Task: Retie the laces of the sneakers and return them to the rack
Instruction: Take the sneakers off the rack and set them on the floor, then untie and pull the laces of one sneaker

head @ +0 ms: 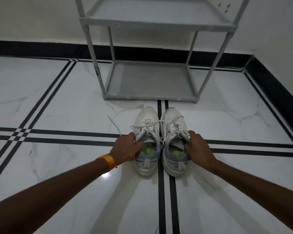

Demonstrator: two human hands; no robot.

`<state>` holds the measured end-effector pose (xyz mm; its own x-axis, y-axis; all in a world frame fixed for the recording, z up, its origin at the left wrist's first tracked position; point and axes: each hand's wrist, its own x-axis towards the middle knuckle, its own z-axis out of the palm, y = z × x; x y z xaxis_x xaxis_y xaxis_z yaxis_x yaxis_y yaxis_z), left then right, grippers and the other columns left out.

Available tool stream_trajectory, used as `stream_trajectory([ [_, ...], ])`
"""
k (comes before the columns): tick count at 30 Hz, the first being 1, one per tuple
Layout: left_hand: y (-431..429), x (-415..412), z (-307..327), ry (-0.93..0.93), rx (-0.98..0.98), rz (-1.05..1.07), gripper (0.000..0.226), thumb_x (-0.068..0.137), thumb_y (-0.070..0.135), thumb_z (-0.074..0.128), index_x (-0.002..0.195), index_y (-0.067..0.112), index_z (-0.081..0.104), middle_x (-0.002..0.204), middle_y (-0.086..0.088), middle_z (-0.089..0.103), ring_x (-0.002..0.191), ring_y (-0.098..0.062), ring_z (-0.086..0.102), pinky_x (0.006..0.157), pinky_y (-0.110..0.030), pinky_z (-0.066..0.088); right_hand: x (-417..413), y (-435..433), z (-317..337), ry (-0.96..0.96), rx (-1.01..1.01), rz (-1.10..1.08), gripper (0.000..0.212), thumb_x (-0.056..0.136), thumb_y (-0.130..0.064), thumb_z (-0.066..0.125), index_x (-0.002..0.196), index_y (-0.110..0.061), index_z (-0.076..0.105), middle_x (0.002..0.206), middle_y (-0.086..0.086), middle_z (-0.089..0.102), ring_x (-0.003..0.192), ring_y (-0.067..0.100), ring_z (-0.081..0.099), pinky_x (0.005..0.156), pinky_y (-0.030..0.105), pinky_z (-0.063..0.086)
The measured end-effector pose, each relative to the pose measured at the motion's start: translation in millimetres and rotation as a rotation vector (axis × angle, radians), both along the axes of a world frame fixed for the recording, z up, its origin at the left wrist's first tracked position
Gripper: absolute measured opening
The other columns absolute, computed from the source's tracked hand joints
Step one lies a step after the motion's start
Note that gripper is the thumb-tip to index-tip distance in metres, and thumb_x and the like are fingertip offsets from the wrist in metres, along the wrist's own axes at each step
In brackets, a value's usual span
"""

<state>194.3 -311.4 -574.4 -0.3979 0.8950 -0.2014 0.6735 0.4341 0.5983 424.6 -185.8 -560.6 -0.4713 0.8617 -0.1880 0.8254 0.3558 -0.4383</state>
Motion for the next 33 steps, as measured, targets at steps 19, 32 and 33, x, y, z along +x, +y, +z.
stream_trajectory([
  [19,19.9,2.8,9.1,-0.083,0.232,0.044,0.018,0.1,0.021,0.042,0.086,0.011,0.047,0.078,-0.01,0.06,0.069,-0.022,0.054,0.06,-0.036,0.048,-84.1,-18.1,16.6,0.402,-0.247,-0.175,0.016,0.091,-0.003,0.048,0.086,0.001,0.062,0.082,0.019,0.071,0.061,0.021,0.063,0.052,0.028,0.053],
  [32,24.8,-0.2,9.8,-0.46,0.172,0.286,0.035,0.071,0.01,0.083,0.054,0.016,0.053,0.068,-0.013,0.067,0.069,-0.024,0.067,0.057,-0.028,0.056,-69.7,-9.8,2.0,0.596,-0.34,-0.334,0.047,0.055,-0.016,0.089,0.045,-0.019,0.043,0.041,-0.005,0.045,0.037,0.009,0.039,0.04,0.02,0.034],
  [33,24.9,0.6,10.3,-0.453,0.177,0.284,0.037,0.072,0.01,0.083,0.053,0.017,0.052,0.062,-0.006,0.063,0.063,-0.018,0.062,0.054,-0.026,0.053,-68.6,-9.1,1.9,0.598,-0.355,-0.325,0.047,0.054,-0.019,0.089,0.046,-0.019,0.043,0.041,-0.005,0.044,0.037,0.009,0.039,0.041,0.021,0.035],
])
